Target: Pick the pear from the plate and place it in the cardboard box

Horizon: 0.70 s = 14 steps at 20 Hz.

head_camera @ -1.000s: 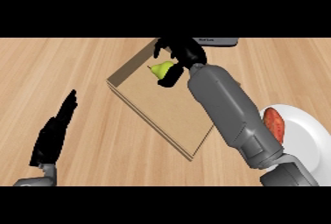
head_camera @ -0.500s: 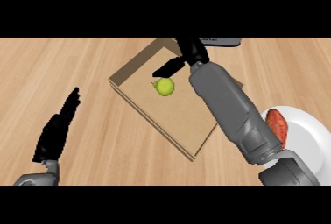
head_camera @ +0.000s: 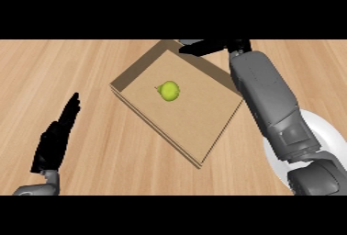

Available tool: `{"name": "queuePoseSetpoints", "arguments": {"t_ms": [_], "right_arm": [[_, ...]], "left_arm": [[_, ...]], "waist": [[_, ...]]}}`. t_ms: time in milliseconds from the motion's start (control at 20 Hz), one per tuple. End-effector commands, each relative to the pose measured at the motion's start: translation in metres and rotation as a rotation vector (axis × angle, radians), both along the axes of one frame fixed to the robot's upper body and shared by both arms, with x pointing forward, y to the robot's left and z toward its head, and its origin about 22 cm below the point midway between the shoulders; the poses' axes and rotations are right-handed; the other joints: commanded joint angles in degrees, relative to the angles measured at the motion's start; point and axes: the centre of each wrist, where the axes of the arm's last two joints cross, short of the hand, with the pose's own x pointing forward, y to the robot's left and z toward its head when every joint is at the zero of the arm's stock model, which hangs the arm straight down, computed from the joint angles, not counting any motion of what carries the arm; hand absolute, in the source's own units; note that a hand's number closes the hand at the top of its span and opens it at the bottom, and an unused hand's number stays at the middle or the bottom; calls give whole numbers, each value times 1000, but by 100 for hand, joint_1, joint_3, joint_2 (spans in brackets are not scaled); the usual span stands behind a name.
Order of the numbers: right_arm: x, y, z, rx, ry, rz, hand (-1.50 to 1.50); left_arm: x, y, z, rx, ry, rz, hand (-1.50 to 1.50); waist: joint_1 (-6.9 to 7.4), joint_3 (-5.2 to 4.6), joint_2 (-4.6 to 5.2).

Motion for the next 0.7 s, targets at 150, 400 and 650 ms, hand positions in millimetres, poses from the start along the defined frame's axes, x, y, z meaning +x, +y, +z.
{"name": "queuePoseSetpoints", "arguments": {"t_ms": [150,400,650], "right_arm": [[5,-117,7,114,-12,-178,-150],[-8,-202,17,157,-30,-198,-150],[-33,-260,3,111,-55,-155,-150]], "left_arm": [[-2,10,-5,-15,12,6,0],[-2,7,-7,-13,1,-3,0],[0,5,-14,-9,-7,-5,0]], "waist": [[-68,0,-6],[17,5,48],[10,8,53]]}}
